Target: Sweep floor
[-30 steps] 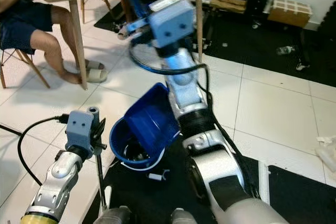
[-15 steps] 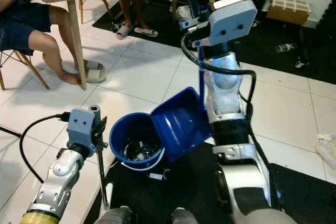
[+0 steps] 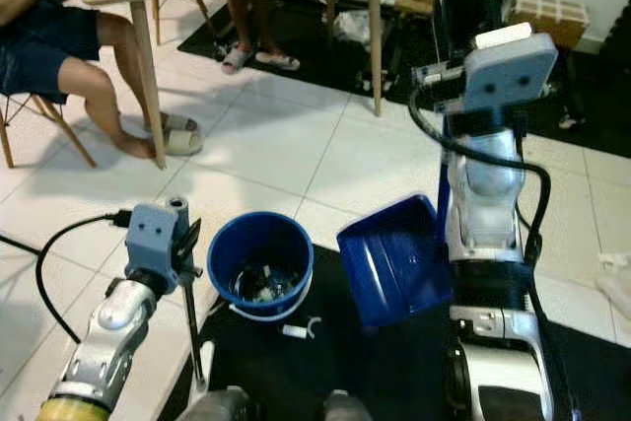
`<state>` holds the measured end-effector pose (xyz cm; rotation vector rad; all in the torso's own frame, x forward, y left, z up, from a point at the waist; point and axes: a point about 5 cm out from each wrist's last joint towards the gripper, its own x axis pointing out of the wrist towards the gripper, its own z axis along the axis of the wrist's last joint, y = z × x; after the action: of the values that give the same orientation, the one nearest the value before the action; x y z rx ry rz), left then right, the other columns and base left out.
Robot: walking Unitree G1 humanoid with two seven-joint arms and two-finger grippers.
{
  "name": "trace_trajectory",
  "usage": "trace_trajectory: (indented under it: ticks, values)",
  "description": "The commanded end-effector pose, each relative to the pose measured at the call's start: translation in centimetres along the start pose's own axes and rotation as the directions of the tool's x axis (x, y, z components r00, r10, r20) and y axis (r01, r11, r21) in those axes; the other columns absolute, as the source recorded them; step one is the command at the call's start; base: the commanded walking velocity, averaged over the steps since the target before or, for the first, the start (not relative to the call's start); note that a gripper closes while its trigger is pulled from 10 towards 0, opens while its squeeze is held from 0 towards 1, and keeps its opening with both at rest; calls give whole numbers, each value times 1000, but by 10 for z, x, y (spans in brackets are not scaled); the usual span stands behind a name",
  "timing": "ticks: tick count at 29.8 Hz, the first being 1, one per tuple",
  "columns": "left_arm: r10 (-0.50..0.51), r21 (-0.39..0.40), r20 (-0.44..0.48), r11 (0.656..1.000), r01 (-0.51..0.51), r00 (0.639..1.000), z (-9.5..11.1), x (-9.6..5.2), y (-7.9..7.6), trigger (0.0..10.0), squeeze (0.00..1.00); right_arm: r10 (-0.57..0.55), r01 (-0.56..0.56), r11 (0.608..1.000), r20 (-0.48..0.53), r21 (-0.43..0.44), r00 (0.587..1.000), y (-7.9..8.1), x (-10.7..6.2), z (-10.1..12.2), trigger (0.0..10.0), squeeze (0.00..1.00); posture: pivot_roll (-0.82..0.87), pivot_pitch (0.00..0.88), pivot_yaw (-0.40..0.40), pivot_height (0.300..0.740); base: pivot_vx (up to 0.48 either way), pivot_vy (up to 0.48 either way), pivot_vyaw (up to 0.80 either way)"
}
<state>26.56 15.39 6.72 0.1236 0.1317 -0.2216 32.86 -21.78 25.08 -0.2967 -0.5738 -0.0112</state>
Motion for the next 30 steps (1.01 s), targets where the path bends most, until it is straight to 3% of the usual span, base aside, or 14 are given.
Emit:
trace_trajectory:
  ticks: [1,4,8,12,18,25,30]
  values:
    - [-7,19,2,1000,7,1000,0,-1,2,10000,0,-1,1,1000,-11,-3,1000,-1,-4,-1,10000,0,33,55,42,740,0,0,0]
    - [-7,18,1,1000,7,1000,-1,-1,1,10000,0,16,-8,998,-129,63,992,11,-26,-26,10000,0,35,57,36,740,0,0,0]
    - [-6,17,1,1000,6,1000,-1,-1,1,10000,0,26,-12,997,-176,81,984,18,-35,-36,10000,0,35,57,36,740,0,0,0]
    - [-1,15,-1,1000,1,1000,-2,-3,0,10000,0,53,-25,994,-261,107,964,28,-56,-53,10000,0,41,61,25,740,0,0,0]
    - [-2,14,-2,1000,2,1000,-3,-4,-1,10000,0,90,-50,990,-319,132,943,44,-75,-64,10000,0,38,65,24,740,0,0,0]
    - [-12,17,0,1000,12,1000,-3,-4,-2,10000,0,92,-50,992,-374,120,923,51,-92,-76,10000,0,35,67,27,740,0,0,0]
    - [-19,22,2,1000,19,1000,-2,-3,-3,10000,0,128,-79,989,-460,123,878,55,-108,-92,10000,0,34,68,29,740,0,0,0]
